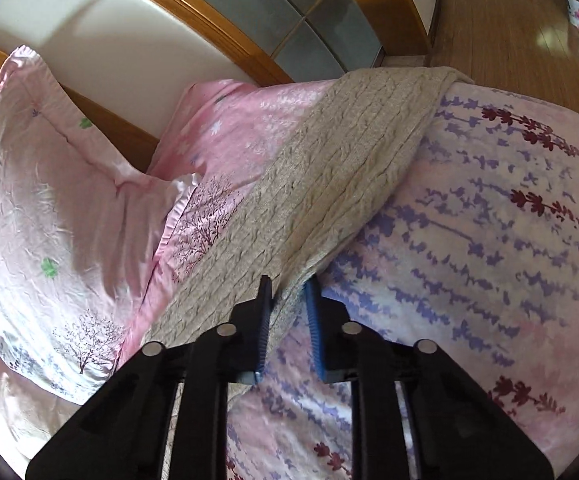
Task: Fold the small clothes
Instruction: 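Grasp a sweater sleeve with the right gripper and fold it across the body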
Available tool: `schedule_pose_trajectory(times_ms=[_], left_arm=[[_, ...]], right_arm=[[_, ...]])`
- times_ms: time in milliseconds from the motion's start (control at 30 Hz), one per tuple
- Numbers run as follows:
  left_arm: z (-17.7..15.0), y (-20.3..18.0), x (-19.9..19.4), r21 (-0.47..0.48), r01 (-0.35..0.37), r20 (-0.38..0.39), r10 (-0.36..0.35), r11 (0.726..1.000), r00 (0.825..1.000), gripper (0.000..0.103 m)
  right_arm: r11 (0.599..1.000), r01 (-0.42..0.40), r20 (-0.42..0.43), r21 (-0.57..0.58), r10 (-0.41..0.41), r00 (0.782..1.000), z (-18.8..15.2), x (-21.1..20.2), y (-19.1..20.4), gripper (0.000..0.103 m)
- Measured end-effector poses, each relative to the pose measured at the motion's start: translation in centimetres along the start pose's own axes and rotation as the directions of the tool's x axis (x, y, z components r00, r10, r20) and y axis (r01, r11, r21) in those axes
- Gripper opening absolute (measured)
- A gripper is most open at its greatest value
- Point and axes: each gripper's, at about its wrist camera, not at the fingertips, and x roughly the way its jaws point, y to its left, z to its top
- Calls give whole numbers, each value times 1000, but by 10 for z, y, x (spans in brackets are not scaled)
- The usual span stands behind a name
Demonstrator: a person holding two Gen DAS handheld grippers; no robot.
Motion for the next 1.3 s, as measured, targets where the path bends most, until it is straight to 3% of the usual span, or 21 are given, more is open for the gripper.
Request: schedule_pose_trajectory(times_ms=[133,233,400,500,600,733,800,867,933,1067,1167,1300], left_arm=[[1,4,-3,-16,18,8,-18,1000,1000,101],[2,8,-4,-24,21,18,-21,999,1000,101],[2,11,-11,-41,47,70,-44,998,997,101],[2,10,-15,-39,46,94,-43,998,995,101],[1,9,-17,-31,41,110,-38,999,993,101],[2,9,-20,-20,30,124,-28,999,992,101],[2,10,-21,-15,24,127,-21,1000,992,101],[3,10,-22,-11,19,127,-17,1000,992,101],[4,10,-22,-2,14,123,-14,1000,992,101],[8,12,-19,14,9,100,-11,1000,995,101],[13,13,-14,16,46,68,-47,999,997,101],[18,17,-10,-10,44,61,-44,999,997,101]], right_arm=[[997,-2,54,-83,7,999,-1,-4,19,9],[981,-43,107,-189,64,992,-5,-20,52,9],[905,-175,78,-387,222,972,-36,-42,118,9],[837,-283,-32,-468,304,952,-71,-43,152,9],[764,-370,-185,-529,321,929,-115,-30,178,9],[682,-429,-374,-592,239,896,-182,-1,196,9],[668,-419,-413,-615,181,893,-203,11,198,9],[676,-410,-441,-612,139,887,-212,21,191,10],[715,-412,-473,-565,128,872,-207,24,184,13],[794,-453,-494,-406,227,839,-175,15,165,37],[848,-440,-465,-296,274,842,-146,13,154,39],[900,-371,-407,-228,258,876,-124,21,137,39]])
